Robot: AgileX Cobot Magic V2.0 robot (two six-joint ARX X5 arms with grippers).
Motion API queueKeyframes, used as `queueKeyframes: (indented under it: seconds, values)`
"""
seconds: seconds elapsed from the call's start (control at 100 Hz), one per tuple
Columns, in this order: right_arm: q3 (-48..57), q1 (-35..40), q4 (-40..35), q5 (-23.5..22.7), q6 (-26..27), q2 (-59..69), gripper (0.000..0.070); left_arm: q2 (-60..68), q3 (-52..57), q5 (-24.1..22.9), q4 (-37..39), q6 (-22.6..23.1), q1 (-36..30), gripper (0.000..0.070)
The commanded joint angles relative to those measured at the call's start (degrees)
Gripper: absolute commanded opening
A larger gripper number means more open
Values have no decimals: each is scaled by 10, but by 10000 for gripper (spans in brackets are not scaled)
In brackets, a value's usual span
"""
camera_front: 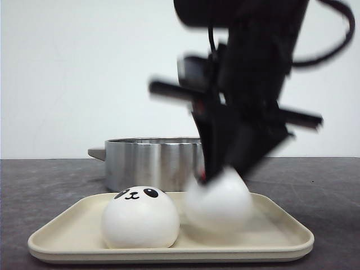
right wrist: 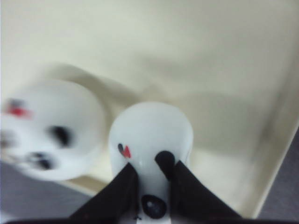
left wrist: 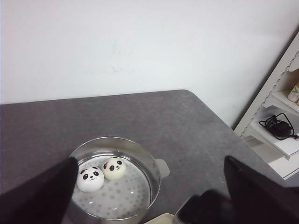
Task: Steam buns
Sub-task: 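Carry the bun with the right gripper into the pot and release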
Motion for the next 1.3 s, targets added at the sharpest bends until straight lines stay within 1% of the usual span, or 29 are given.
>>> queueKeyframes:
  seconds: [0.0,0.1,0.19,0.31,0.38,0.59,0.73,0.98,1.04,1.07,1.1,1.14,1.2,1.21,1.26,1.29]
  values:
    - [62,10,15,6,-6,-28,10,3,13,-4,7,10,-4,584]
    - [146,11,12,27,-34,-38,9,3,13,-4,10,10,-4,584]
    - [223,2,0,62,-72,-36,8,5,13,-4,18,10,-4,584]
    - [290,-22,0,93,-114,-17,8,5,13,-4,33,10,-4,584]
    - [308,-45,-3,92,-130,-2,8,5,13,-4,37,10,-4,584]
    - [309,-120,-9,89,-174,80,8,5,13,-4,37,10,-4,585]
    - [309,-145,-4,85,-194,148,8,5,13,-3,37,10,-4,585]
    - [309,-163,3,29,-197,250,9,5,13,-4,33,10,-4,585]
    - [309,-163,2,28,-197,262,12,5,13,-4,28,10,-4,585]
    - [309,-163,1,28,-197,267,28,5,13,-4,24,10,-4,585]
    - [309,-163,2,28,-197,271,66,5,13,-4,19,10,-4,585]
    - [309,-163,2,28,-197,274,150,6,13,-4,13,10,-4,585]
    - [309,-163,2,28,-197,274,304,7,13,-4,5,10,-4,585]
    - [309,-163,2,29,-197,274,339,7,13,-4,3,10,-4,585]
    - [309,-163,5,30,-197,275,417,8,13,-4,-2,10,-4,585]
    - [309,-163,7,30,-197,274,450,8,13,-4,-4,10,-4,585]
